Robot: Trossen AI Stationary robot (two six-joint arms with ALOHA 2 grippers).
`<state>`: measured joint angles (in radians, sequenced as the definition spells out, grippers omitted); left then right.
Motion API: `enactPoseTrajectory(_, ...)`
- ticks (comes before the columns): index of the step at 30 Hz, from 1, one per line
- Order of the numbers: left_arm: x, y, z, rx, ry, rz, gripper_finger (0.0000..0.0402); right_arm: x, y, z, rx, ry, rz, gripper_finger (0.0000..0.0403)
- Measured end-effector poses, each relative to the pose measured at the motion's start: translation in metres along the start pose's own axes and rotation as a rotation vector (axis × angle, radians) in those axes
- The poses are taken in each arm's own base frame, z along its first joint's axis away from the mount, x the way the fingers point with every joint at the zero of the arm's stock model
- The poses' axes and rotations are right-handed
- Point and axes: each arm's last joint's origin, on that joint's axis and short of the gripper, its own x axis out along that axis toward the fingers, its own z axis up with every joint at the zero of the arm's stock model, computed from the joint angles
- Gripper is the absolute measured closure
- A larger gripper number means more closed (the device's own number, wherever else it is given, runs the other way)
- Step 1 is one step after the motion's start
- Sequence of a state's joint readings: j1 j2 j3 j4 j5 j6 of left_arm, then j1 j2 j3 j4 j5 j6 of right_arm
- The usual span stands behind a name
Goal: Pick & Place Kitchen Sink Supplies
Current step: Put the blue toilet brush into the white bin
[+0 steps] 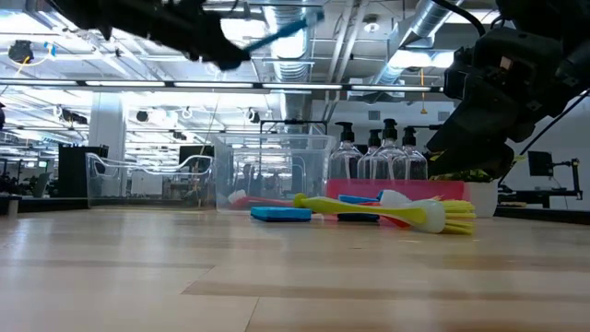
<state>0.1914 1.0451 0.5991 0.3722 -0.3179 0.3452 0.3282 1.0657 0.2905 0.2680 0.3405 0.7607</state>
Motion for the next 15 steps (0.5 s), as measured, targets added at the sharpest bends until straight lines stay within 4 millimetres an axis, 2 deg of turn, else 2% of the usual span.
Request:
enactPoseTrajectory(6, 0.029, 0.026, -0.019, 0.107, 0.123, 0.079, 0.0346, 0.000, 0.000, 0.000, 0.001, -0.003, 0.000, 0.0182)
enactPoseTrajectory(15, 0.082, 0.058, -0.011, 0.176, 0.382, -0.070, 0.0348, 0.000, 0.004, 0.006, -0.031, -0.072, 0.026, 0.0182)
